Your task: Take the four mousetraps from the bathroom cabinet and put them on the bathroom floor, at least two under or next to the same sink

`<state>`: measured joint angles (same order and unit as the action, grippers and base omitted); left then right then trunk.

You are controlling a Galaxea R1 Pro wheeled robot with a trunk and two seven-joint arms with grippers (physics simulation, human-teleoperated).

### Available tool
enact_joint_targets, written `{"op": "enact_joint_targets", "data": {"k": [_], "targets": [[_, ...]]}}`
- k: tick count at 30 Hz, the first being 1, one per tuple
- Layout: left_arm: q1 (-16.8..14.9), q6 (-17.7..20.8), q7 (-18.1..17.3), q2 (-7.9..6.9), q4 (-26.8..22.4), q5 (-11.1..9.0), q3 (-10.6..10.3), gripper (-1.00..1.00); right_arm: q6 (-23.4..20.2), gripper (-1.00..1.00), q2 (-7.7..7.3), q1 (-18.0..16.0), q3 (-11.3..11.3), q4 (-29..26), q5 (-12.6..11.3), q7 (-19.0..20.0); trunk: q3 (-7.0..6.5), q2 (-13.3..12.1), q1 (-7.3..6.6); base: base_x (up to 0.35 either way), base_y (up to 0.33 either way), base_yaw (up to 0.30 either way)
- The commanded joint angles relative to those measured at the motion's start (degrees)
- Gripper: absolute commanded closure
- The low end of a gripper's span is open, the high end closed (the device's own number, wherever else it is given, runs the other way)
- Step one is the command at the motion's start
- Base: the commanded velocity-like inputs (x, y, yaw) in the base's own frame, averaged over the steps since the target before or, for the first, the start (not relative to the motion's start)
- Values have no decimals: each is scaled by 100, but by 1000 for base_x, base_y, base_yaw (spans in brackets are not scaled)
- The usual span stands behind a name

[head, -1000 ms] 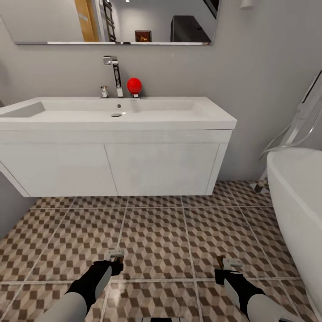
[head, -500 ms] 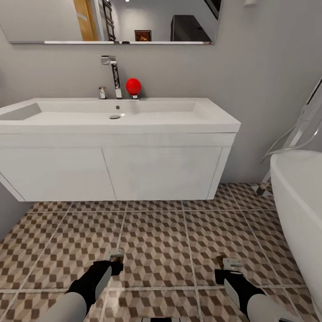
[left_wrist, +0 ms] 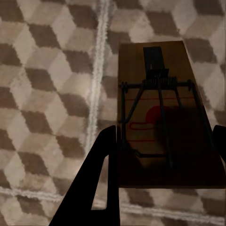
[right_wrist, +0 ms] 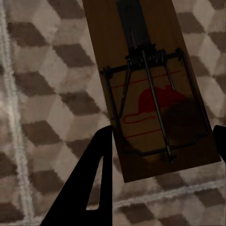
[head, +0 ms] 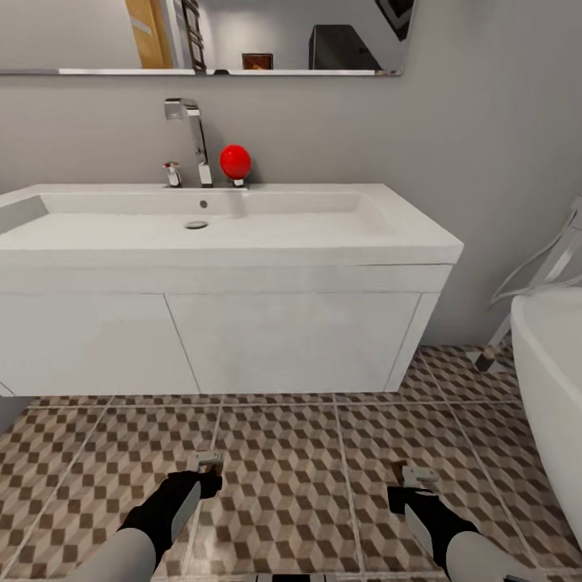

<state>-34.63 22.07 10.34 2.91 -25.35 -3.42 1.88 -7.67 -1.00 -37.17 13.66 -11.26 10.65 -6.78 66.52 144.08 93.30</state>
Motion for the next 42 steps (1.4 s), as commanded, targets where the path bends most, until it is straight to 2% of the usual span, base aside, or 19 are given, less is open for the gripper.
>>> {"op": "enact_joint_targets", "data": {"k": [1, 8, 17, 22, 26, 39, 42], "targets": [[0, 28, 30, 3, -10, -32, 18, 100, -33, 100, 3, -1, 25, -9, 54, -8, 5, 2, 2, 319, 0, 0], [0, 25, 35, -4, -11, -41, 30, 100, -16, 100, 3, -1, 22, -18, 58, 0, 5, 2, 2, 254, 0, 0], [0, 15, 36, -4, -11, -44, 32, 100, 292, 100, 13, -1, 14, -51, 71, -22, 5, 2, 2, 27, 0, 14], [0, -545, 38, -9, 64, -52, 32, 100, 308, 100, 22, -1, 14, -51, 69, -3, 5, 2, 2, 1, 0, 103], [0, -721, 39, -9, 80, -60, 32, 100, 322, 100, 27, -1, 8, -51, 76, 0, 5, 2, 2, 0, 0, 15], [0, -645, 33, 42, 281, -18, 24, 100, 342, 100, 31, -1, 25, 21, 45, -64, 5, 2, 2, 0, 0, 1], [0, -642, 31, 56, 281, 16, 17, 100, 344, 100, 135, -1, 22, 24, 52, -68, 5, 2, 2, 0, 0, 0]]}}
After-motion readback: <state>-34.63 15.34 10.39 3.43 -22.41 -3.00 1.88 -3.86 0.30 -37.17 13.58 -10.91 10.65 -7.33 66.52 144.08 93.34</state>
